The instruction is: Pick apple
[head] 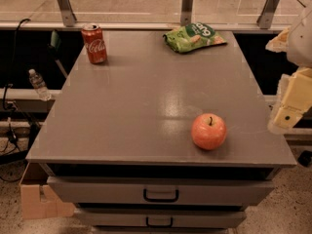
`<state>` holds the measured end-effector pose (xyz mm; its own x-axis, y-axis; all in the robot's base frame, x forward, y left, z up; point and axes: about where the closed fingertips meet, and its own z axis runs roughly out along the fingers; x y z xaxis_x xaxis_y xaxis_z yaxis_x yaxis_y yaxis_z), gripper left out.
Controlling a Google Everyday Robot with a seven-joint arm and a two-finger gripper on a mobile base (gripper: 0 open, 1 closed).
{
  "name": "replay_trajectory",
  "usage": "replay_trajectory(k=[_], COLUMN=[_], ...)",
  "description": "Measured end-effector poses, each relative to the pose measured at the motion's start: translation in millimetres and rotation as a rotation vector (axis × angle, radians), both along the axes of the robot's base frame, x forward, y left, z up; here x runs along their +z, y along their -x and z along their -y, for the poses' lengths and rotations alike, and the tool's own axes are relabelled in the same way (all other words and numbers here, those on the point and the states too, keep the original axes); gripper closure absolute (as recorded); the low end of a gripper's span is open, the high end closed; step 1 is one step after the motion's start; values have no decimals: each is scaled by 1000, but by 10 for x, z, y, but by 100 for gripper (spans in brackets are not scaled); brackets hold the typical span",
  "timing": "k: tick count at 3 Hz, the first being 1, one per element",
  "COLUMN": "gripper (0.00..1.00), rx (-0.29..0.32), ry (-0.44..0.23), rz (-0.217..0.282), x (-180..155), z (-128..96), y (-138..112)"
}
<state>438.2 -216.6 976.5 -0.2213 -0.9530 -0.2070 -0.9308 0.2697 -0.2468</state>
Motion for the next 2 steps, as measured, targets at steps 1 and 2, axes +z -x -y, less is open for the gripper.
replay_trajectory(k=[1,2], gripper=[0,0], rx=[0,8], ry=[0,-77], rz=[0,-22], x=[0,-98], z=[0,-52], y=[0,-53])
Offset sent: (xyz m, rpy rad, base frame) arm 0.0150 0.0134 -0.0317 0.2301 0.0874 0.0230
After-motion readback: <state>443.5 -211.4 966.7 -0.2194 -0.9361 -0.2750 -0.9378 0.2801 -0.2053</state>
